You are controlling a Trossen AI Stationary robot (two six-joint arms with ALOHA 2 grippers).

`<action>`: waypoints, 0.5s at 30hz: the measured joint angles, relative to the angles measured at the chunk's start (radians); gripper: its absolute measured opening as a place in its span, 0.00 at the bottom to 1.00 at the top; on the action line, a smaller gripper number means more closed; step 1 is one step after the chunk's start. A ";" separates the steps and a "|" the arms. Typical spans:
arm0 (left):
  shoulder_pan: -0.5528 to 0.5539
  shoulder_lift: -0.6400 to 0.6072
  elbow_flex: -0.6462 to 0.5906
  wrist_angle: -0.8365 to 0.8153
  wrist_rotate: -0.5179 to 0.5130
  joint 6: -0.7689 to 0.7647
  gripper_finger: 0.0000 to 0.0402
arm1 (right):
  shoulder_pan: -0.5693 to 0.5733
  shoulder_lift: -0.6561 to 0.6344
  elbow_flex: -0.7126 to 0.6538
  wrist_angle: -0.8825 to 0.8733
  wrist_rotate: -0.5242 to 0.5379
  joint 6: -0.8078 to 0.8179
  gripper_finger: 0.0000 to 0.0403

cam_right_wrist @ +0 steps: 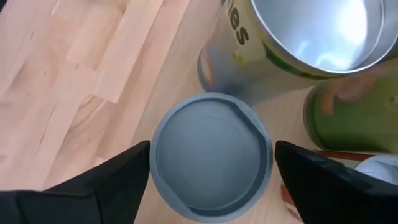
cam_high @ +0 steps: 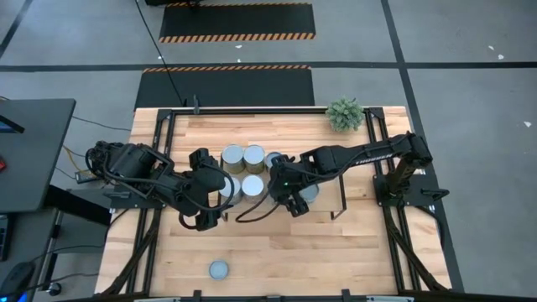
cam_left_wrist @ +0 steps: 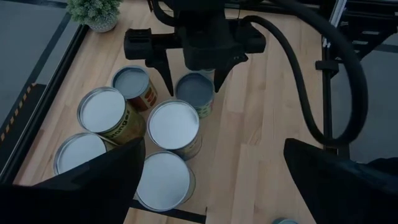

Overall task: Pick and place cans onto a shelf
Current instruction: Put the canned green peas on the shelf

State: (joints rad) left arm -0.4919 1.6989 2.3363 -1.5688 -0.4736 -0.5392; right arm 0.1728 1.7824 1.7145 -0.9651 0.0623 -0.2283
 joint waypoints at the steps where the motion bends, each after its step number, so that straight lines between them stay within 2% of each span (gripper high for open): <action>1: 0.000 0.000 0.000 0.000 0.000 0.000 0.97 | 0.000 0.000 0.000 0.000 -0.003 0.000 0.85; 6: 0.000 0.000 0.000 0.000 0.000 0.000 0.97 | 0.000 0.000 0.000 0.001 -0.007 0.001 0.80; 10: 0.000 0.000 0.000 0.000 0.000 0.000 0.97 | 0.000 0.000 0.000 0.003 -0.018 0.006 0.79; 15: 0.000 0.000 0.000 0.000 0.000 -0.001 0.97 | -0.008 0.000 0.000 0.004 -0.012 0.143 0.79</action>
State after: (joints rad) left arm -0.4919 1.6985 2.3363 -1.5692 -0.4736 -0.5404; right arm 0.1644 1.7821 1.7149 -0.9615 0.0507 -0.0854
